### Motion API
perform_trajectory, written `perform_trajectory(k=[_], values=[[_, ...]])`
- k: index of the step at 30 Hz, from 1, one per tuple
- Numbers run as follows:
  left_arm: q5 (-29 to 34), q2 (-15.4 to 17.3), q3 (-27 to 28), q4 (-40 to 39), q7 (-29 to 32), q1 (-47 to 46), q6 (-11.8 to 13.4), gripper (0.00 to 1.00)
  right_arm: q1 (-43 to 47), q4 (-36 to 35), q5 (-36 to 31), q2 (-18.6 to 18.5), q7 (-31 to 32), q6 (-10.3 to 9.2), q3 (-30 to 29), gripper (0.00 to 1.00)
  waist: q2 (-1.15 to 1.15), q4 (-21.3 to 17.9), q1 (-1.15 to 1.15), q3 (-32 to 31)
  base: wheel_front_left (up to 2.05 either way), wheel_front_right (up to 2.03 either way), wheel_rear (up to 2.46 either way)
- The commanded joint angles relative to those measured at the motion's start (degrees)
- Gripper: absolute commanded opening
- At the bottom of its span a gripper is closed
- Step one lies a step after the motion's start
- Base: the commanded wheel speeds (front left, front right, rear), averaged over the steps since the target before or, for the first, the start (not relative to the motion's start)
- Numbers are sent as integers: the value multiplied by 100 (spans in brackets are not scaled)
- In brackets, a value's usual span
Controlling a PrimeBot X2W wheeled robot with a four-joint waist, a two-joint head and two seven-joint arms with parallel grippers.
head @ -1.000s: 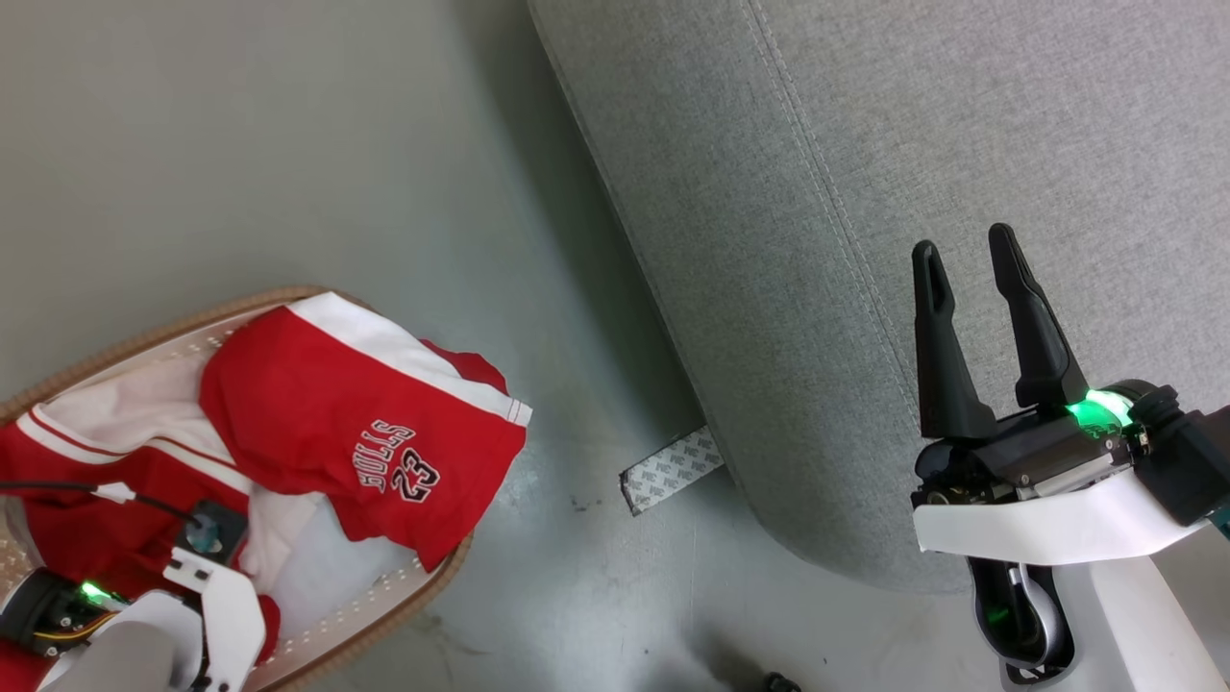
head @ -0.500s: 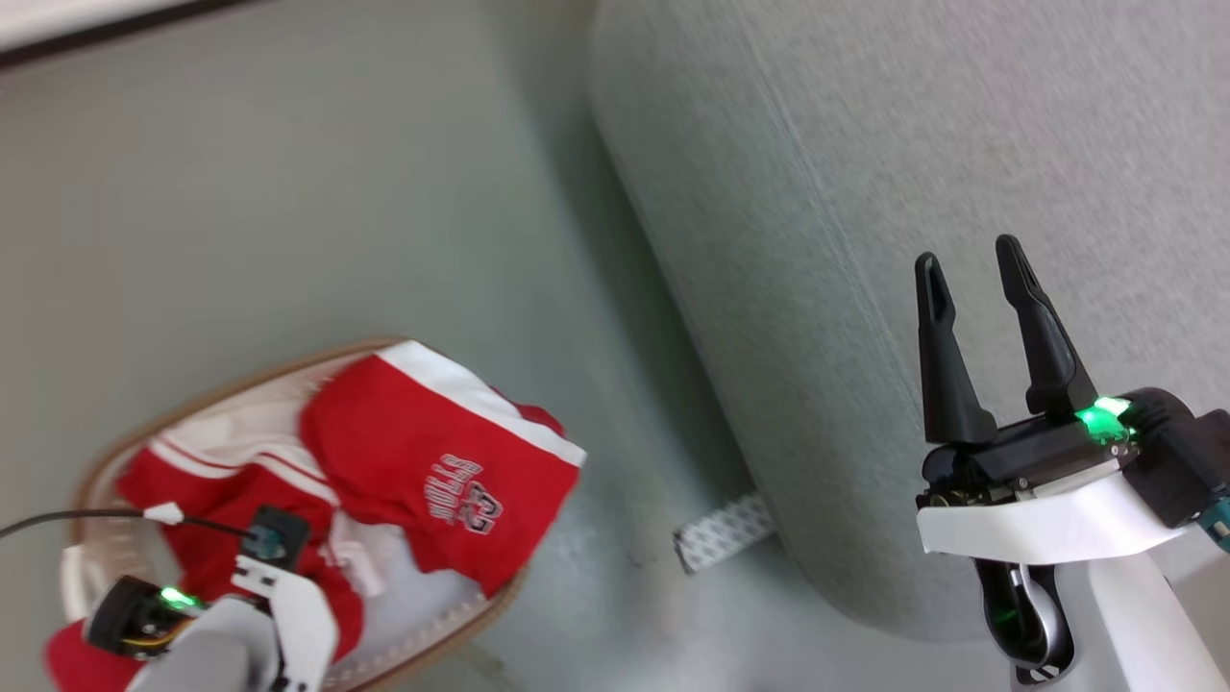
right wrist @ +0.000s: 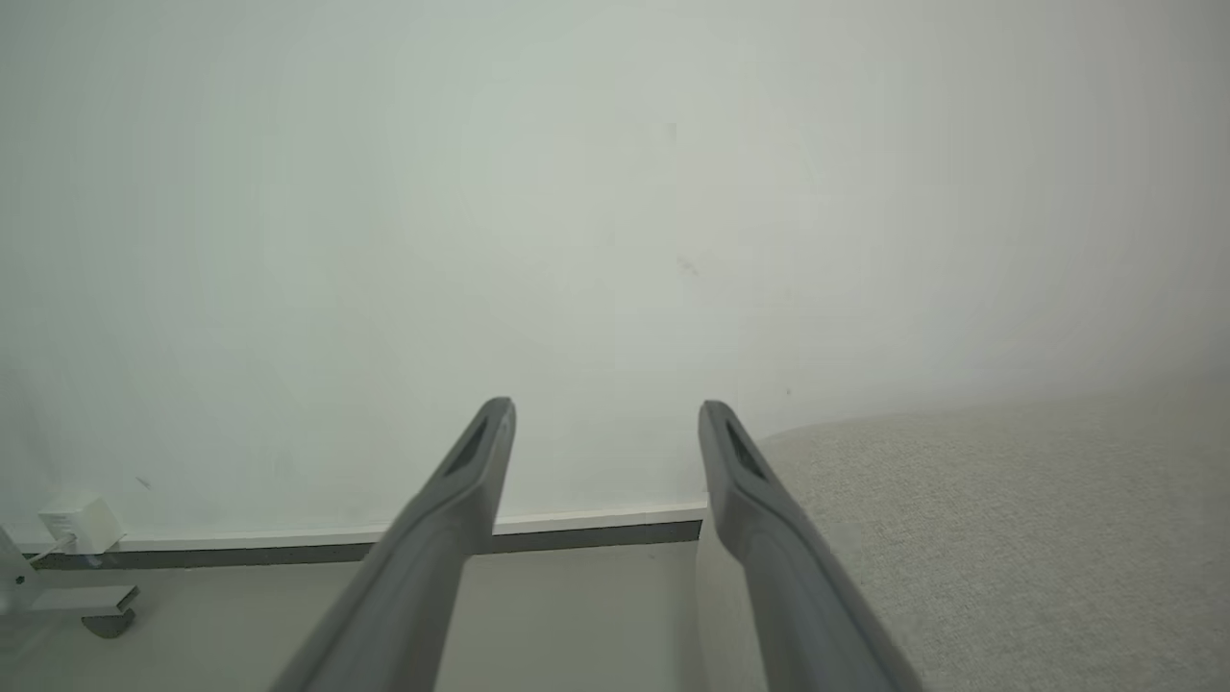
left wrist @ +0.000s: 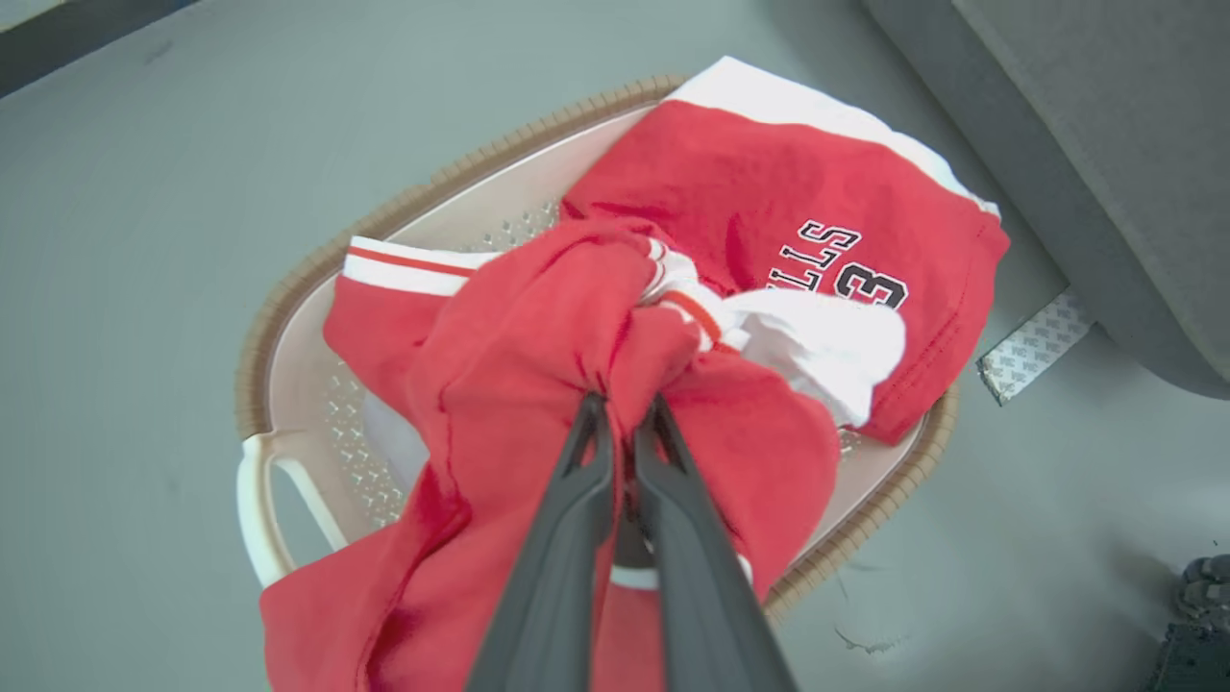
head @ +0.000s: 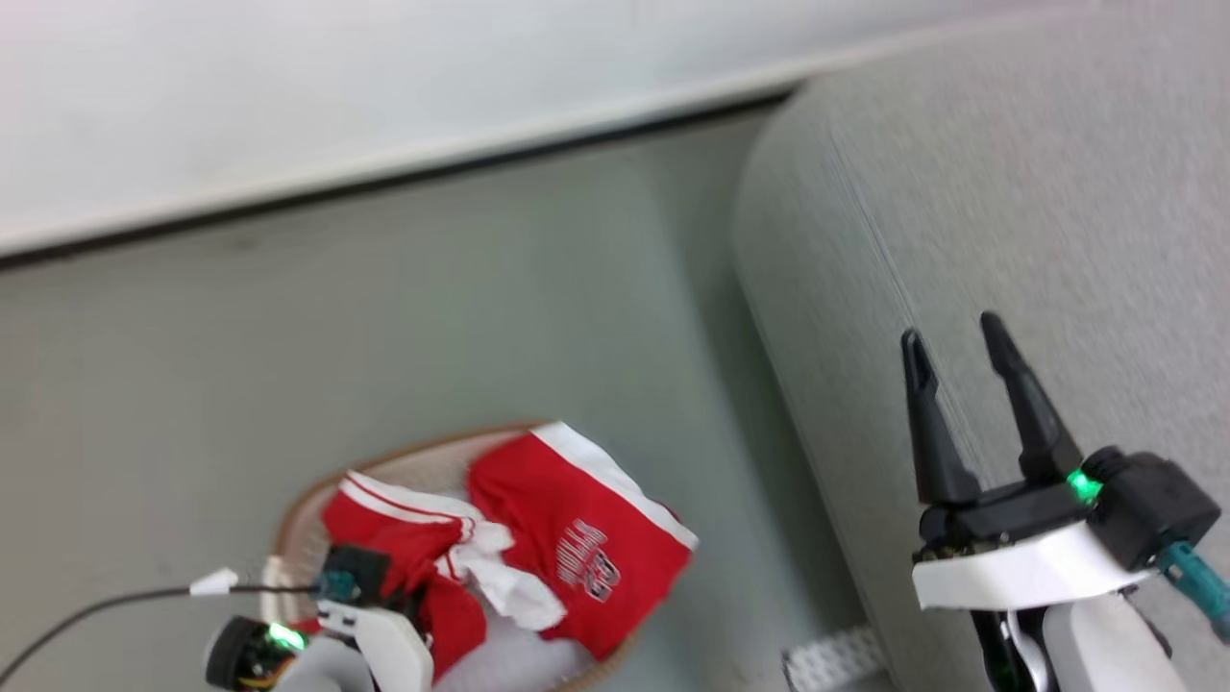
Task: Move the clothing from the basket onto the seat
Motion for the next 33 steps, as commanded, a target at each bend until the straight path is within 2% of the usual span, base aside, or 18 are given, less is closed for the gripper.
perform_trajectory(k=[1, 4, 18, 26, 33], values=[[-120, -42, 54, -86, -55, 150, -26, 0, 143, 45, -27, -16, 4, -12, 8, 100, 0, 507, 0, -604, 0, 0, 0], [-200, -65, 117, -256, -88, 243, -35, 0, 216, 78, -79, -14, 4, -12, 40, 100, 0, 622, 0, -789, 0, 0, 0], [-162, 9, 591, -2305, -89, 806, -7, 0, 702, 238, -75, -20, 4, -12, 297, 100, 0, 1207, 0, -1541, 0, 0, 0], [-325, -60, 969, -3521, -89, 762, 4, 0, 856, 337, 30, -63, 4, -12, 633, 100, 0, 1333, 0, -1785, 0, 0, 0], [-524, -61, 1065, -4365, -35, 570, -18, 0, 855, 392, 78, -76, 4, -12, 877, 100, 0, 1349, 0, -1882, 0, 0, 0]])
